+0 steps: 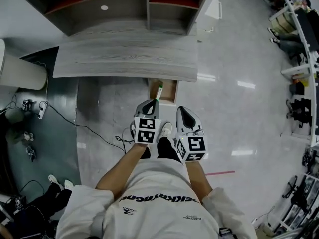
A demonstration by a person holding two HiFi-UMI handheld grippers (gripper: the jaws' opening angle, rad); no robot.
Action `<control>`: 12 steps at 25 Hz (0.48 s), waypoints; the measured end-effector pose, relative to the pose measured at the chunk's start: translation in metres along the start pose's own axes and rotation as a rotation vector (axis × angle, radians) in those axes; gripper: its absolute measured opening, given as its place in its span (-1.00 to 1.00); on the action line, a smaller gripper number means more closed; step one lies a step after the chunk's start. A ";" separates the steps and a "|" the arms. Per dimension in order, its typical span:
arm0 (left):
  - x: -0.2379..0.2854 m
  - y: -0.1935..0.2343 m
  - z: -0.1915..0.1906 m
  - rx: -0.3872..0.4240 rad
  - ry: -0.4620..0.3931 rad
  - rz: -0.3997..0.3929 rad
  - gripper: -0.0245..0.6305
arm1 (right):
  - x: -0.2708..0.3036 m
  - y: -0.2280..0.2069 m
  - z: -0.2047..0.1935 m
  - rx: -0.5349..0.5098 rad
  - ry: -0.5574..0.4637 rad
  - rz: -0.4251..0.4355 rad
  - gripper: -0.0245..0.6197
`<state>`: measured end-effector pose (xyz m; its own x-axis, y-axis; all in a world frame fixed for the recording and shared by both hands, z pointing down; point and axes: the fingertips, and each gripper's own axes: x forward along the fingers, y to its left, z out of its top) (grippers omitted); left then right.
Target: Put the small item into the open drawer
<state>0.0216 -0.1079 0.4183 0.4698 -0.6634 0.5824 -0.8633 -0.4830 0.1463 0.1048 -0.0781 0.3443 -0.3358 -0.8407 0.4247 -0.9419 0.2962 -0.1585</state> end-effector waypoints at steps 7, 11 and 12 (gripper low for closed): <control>-0.050 -0.008 0.039 0.040 -0.098 -0.030 -0.88 | -0.026 0.014 0.037 -0.033 -0.067 -0.022 -0.82; -0.073 -0.014 0.052 0.078 -0.142 -0.033 -0.88 | -0.041 0.019 0.054 -0.037 -0.097 -0.025 -0.82; -0.079 -0.017 0.054 0.085 -0.152 -0.036 -0.88 | -0.045 0.020 0.057 -0.037 -0.102 -0.026 -0.82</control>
<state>0.0093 -0.0785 0.3268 0.5277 -0.7205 0.4499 -0.8301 -0.5498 0.0931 0.1015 -0.0603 0.2716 -0.3108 -0.8896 0.3346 -0.9505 0.2887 -0.1152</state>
